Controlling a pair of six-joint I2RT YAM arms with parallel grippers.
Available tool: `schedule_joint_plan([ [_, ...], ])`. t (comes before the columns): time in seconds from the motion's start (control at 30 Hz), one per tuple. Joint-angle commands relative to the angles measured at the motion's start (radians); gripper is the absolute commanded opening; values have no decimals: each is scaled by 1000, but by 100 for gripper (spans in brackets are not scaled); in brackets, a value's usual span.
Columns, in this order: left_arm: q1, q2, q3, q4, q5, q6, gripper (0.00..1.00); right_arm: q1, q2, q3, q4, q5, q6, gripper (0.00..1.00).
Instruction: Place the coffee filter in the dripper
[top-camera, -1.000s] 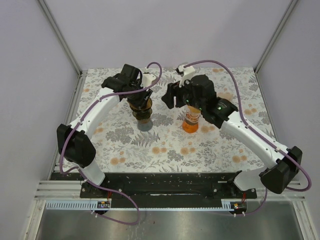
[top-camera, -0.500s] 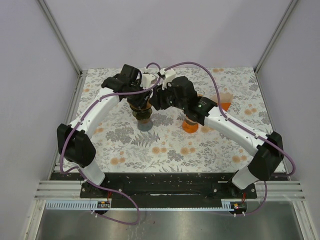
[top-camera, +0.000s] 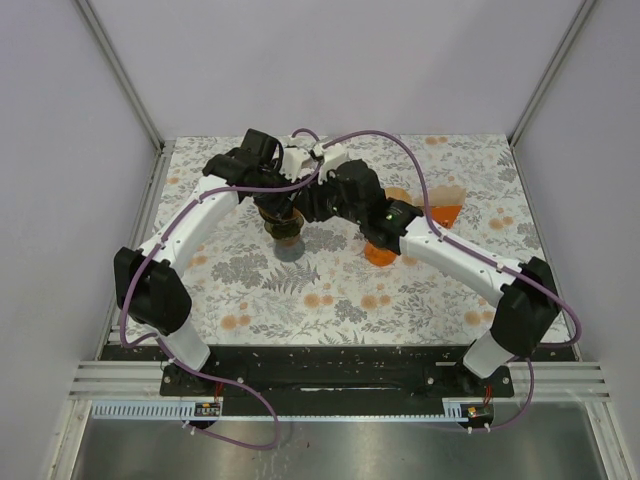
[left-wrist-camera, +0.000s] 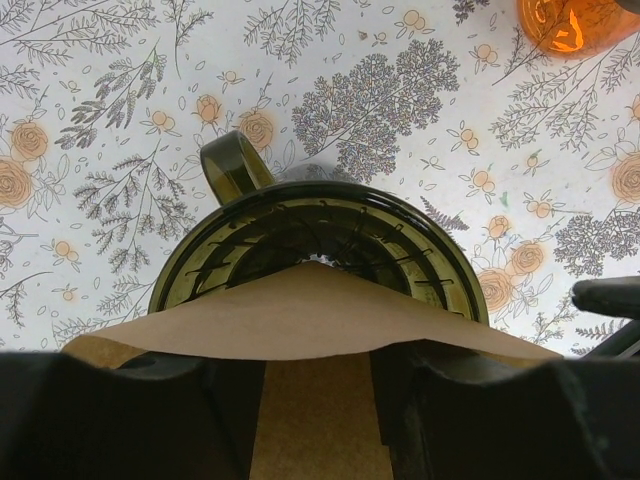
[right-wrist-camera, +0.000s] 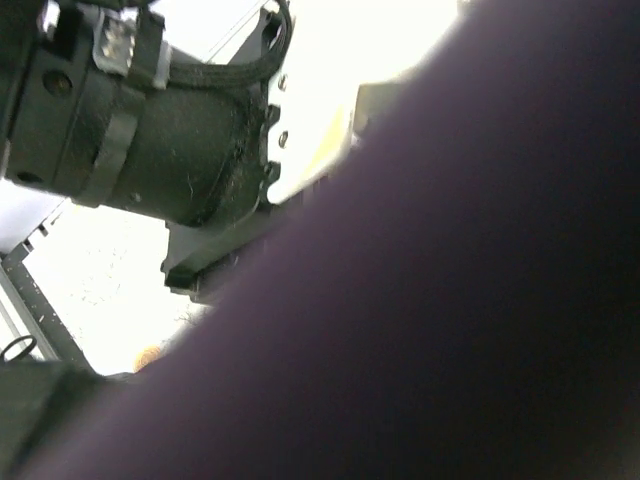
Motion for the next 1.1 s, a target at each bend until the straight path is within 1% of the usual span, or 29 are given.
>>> schedule_joint_plan([
  [0.0,-7,-38,8,42,17,17,47,25,-71,-85,92,9,-30,47],
  [0.1,-7,-38,6,41,17,17,47,34,-123,-162,202,0,-41,52],
  [0.2,-7,-40,4,41,15,18,47,34,-158,-183,212,17,-56,53],
  [0.33,-7,-41,1,41,15,21,47,34,-162,-203,225,18,-72,54],
  [0.37,-7,-44,0,41,17,21,47,34,-166,-214,236,43,-72,54],
  [0.47,-7,-43,0,39,20,21,47,34,-183,-260,300,49,-72,59],
  [0.57,-7,-44,1,41,18,21,47,34,-185,-275,322,31,-58,65],
  [0.63,-7,-53,1,41,18,20,47,37,-211,-324,388,-4,-56,68],
  [0.7,-5,-60,-6,41,18,24,47,42,-266,-404,483,-5,-59,69],
  [0.73,-7,-60,-9,41,18,24,47,42,-281,-430,503,3,-56,68],
  [0.8,-7,-57,-9,41,14,27,47,42,-289,-427,479,18,-65,66],
  [0.9,-7,-55,-5,39,17,26,47,42,-257,-374,424,18,-79,59],
  [1.0,-7,-52,-5,41,23,21,47,41,-209,-323,393,17,-82,54],
  [1.07,-7,-53,-5,39,24,20,47,42,-179,-299,379,51,-82,52],
])
